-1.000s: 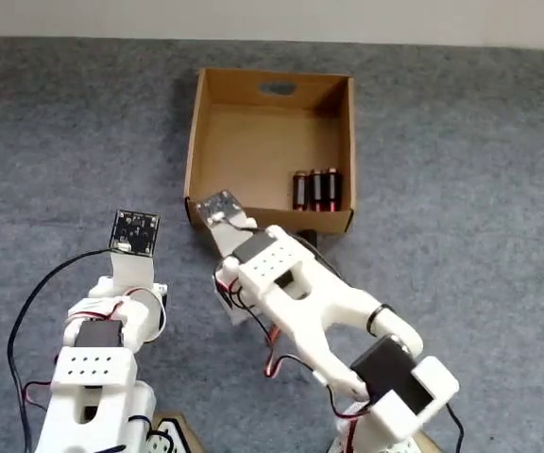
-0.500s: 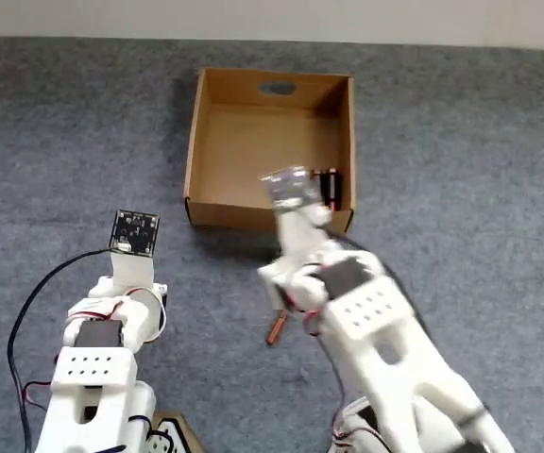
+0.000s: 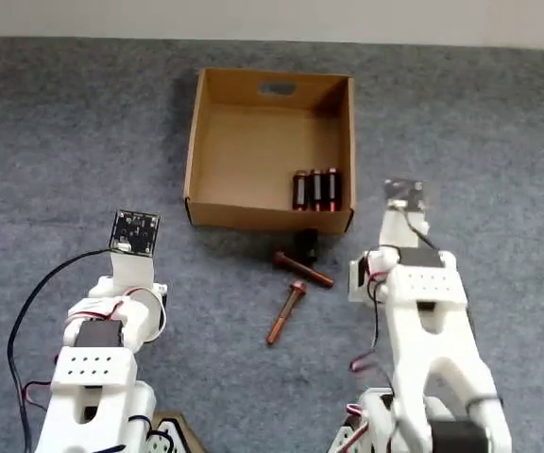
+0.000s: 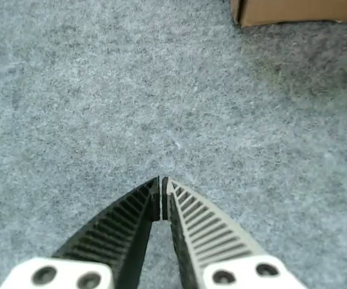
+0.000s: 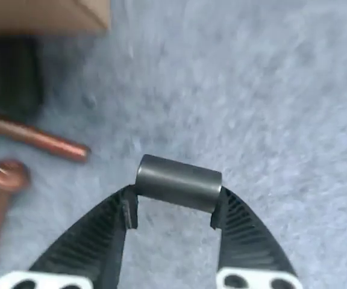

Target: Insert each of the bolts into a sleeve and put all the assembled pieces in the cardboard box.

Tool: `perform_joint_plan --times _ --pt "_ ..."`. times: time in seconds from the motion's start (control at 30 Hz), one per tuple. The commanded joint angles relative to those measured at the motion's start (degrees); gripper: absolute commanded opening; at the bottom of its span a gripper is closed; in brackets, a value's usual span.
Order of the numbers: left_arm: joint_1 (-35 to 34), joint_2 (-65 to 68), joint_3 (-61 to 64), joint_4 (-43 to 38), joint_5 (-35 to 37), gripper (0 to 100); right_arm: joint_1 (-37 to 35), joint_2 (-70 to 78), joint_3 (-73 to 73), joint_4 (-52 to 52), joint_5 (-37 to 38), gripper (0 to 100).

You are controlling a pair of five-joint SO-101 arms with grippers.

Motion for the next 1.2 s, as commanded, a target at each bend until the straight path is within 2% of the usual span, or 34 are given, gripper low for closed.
perform_joint_plan --times 0.0,0.07,0.23,0.43,0.63,0.8,0.87,1.17 --pt "0.7 -0.3 -0.3 -0.9 -0.4 4 0.7 6.8 -7.9 4.8 4.2 16.0" --pt "0.7 -0.3 -0.3 -0.9 -0.4 4 0.7 8.7 -11.6 8.0 8.0 16.9" --pt "0.7 -0.3 -0.3 -0.9 -0.4 4 0.7 8.8 -16.3 13.5 20.7 28.8" --pt "0.7 -0.3 -0.3 -0.9 -0.4 4 0.7 8.8 -16.9 13.6 35.9 29.2" --pt "0.6 -0.3 -0.3 -0.9 -0.4 4 2.2 9.4 -16.9 13.6 61.5 29.2" --pt "0.6 -0.3 -0.3 -0.9 -0.4 4 4.4 9.5 -16.4 13.6 75.3 29.2" --pt "0.6 -0.3 -0.3 -0.9 -0.4 4 4.4 9.9 -15.9 13.5 77.2 29.2" --pt "0.6 -0.3 -0.3 -0.9 -0.4 4 6.9 23.1 -15.5 5.0 77.3 29.2"
